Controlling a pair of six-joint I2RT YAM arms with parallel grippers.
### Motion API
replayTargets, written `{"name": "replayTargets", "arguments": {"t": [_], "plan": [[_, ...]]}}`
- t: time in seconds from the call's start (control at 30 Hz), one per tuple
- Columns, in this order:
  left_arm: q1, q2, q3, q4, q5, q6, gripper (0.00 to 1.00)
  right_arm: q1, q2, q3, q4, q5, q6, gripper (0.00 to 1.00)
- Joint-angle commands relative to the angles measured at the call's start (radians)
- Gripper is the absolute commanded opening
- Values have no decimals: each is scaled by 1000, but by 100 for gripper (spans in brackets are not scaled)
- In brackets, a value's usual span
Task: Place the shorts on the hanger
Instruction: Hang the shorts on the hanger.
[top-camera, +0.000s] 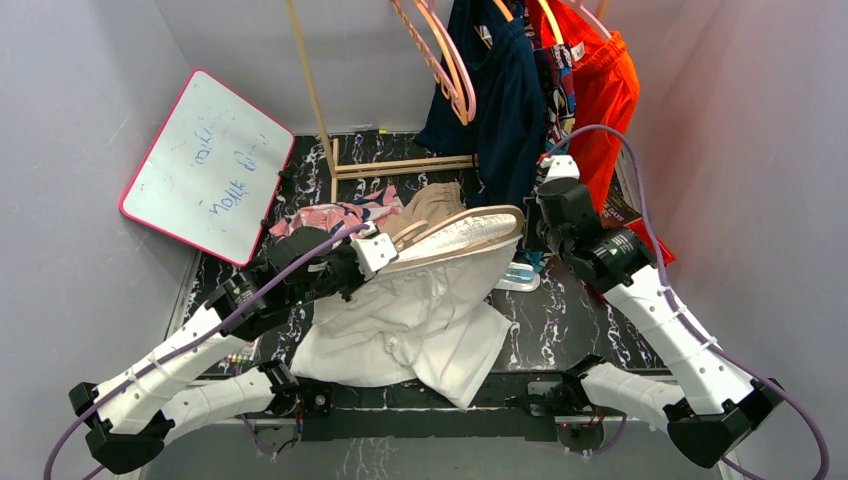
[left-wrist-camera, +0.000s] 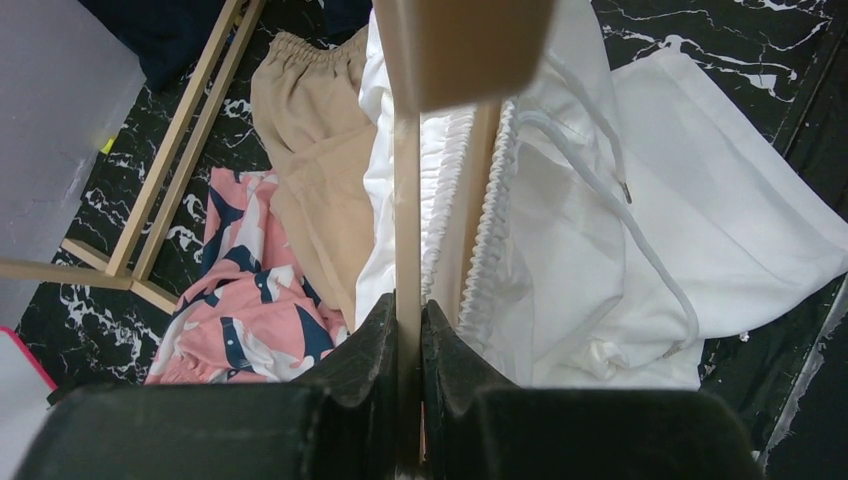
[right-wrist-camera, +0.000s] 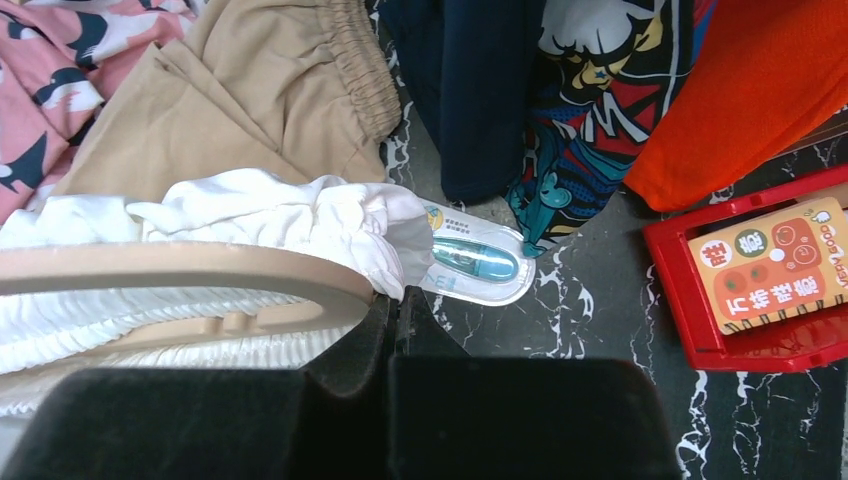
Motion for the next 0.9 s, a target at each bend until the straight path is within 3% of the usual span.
{"name": "replayTargets", "arguments": {"t": [0.0,0.17,0.57,0.87], "plan": [[4,7,32,-224,-23,67,0,-40,-15,42,57,230,-57,0],[0,16,27,-249,113,81,0,-44,26,94,67,242,-71,0],[-15,23,-22,-266,-75,51,0,-53,35,239,12,234,-123,0],[-15,71,8,-230,-3,45,0,-54,19,279,12,43,-92,0]]}}
